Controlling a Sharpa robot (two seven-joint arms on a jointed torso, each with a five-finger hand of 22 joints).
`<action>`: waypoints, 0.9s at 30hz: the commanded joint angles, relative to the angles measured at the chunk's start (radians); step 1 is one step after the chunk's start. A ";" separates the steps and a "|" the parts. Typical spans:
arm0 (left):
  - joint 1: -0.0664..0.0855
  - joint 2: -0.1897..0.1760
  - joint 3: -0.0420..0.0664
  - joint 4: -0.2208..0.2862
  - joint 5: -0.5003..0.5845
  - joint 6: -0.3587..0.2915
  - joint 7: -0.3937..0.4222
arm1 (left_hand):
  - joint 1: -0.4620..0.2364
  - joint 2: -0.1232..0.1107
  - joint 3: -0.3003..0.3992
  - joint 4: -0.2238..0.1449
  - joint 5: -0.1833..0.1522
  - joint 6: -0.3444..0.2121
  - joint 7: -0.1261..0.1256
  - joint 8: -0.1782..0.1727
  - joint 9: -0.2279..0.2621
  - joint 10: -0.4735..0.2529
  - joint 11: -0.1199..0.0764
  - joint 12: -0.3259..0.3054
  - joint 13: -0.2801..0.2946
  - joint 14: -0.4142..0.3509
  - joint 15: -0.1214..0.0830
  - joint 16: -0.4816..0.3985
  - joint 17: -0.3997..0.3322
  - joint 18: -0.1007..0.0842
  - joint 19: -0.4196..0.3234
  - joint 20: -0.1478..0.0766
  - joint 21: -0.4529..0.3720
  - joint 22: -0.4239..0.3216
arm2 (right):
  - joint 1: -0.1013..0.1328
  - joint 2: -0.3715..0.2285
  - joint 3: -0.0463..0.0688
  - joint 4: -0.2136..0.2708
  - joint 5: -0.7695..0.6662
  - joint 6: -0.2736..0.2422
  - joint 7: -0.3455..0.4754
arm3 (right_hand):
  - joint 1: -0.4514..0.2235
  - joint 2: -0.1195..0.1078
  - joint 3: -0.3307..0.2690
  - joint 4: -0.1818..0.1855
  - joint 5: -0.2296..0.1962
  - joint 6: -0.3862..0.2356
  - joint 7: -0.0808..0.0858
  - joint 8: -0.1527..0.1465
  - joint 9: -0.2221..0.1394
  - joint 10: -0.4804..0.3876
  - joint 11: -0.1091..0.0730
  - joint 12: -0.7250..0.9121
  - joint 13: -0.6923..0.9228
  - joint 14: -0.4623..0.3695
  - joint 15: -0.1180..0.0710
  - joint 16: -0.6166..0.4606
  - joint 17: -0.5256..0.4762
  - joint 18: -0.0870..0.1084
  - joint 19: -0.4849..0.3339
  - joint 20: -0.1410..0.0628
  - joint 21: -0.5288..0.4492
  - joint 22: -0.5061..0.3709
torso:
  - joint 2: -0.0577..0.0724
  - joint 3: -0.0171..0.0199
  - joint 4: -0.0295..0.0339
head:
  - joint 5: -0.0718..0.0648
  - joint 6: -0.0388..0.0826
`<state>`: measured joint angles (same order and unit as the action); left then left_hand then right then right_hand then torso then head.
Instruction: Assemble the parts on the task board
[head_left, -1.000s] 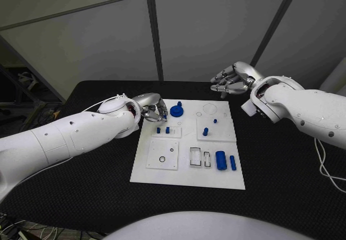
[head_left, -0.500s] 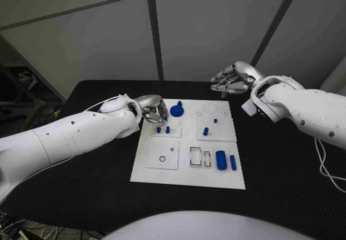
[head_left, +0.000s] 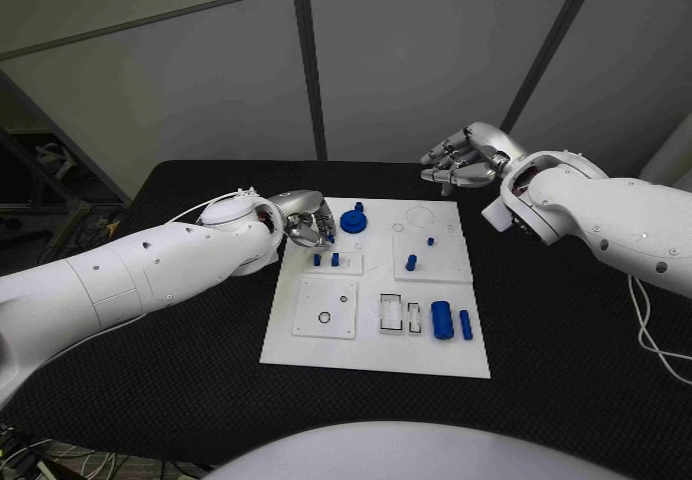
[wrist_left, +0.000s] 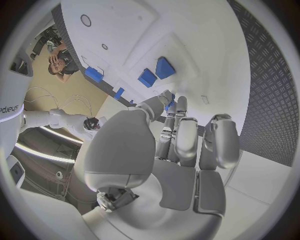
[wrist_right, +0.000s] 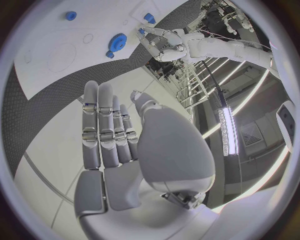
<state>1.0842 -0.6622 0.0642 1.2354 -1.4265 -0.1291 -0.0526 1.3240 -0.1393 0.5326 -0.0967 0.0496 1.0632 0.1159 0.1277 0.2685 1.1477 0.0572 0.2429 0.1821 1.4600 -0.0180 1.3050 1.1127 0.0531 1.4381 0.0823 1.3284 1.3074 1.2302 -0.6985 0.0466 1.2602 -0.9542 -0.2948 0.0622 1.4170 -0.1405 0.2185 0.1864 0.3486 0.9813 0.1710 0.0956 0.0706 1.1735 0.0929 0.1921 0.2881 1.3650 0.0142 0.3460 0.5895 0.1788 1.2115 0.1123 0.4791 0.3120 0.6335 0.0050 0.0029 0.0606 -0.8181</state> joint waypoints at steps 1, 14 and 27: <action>0.001 0.002 0.000 -0.002 -0.002 0.014 -0.007 | -0.005 -0.001 0.004 0.000 0.000 0.008 0.002 -0.006 -0.001 0.008 -0.002 -0.003 -0.001 0.007 -0.001 -0.003 -0.002 0.007 0.006 0.002 0.004 0.102 | 0.002 0.001 0.000 0.000 0.003 0.006 0.003 | 0.002 0.007 0.002 0.003 0.005 0.005 0.004 0.004 0.002 -0.007 0.000 0.006 -0.002 -0.003 -0.001 -0.006 0.002 0.004 0.008 0.000 -0.006 -0.002 | 0.000 -0.0004 -0.0002 | 0.001 -0.002; 0.001 0.003 0.000 -0.007 -0.001 0.019 -0.010 | -0.010 -0.006 0.001 0.000 -0.001 -0.017 0.011 -0.029 -0.017 0.001 0.006 -0.024 -0.009 0.004 0.005 -0.003 -0.009 0.006 0.007 0.006 0.005 0.105 | 0.002 0.002 0.000 -0.001 0.003 0.006 0.004 | 0.002 0.007 0.002 0.003 0.005 0.005 0.004 0.004 0.002 -0.007 0.000 0.006 -0.002 -0.003 -0.001 -0.006 0.002 0.004 0.008 0.000 -0.006 -0.002 | 0.000 -0.0004 0.0005 | -0.002 -0.005; 0.001 0.006 0.000 -0.011 -0.001 0.028 -0.012 | -0.011 -0.008 -0.001 -0.001 -0.001 -0.025 0.010 -0.038 -0.023 0.006 0.005 -0.028 -0.009 0.003 0.004 -0.003 -0.013 0.006 0.008 0.006 0.006 0.107 | 0.002 0.002 0.000 -0.001 0.004 0.007 0.006 | 0.002 0.007 0.002 0.003 0.005 0.005 0.004 0.004 0.002 -0.007 0.000 0.006 -0.002 -0.003 -0.001 -0.006 0.002 0.004 0.008 0.000 -0.006 -0.002 | 0.000 0.0001 -0.0001 | -0.003 -0.005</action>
<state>1.0836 -0.6580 0.0635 1.2250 -1.4267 -0.1123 -0.0596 1.3200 -0.1433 0.5326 -0.0967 0.0496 1.0432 0.1251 0.0957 0.2465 1.1513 0.0607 0.2186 0.1739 1.4600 -0.0180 1.3050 1.1013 0.0530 1.4417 0.0860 1.3284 1.3074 1.2301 -0.6969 0.0465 1.2589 -0.9542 -0.2934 0.0624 1.4170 -0.1405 0.2185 0.1864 0.3505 0.9813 0.1710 0.0968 0.0706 1.1735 0.0929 0.1921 0.2874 1.3650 0.0142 0.3460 0.5899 0.1788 1.2115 0.1123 0.4791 0.3114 0.6338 0.0048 0.0029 0.0569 -0.8226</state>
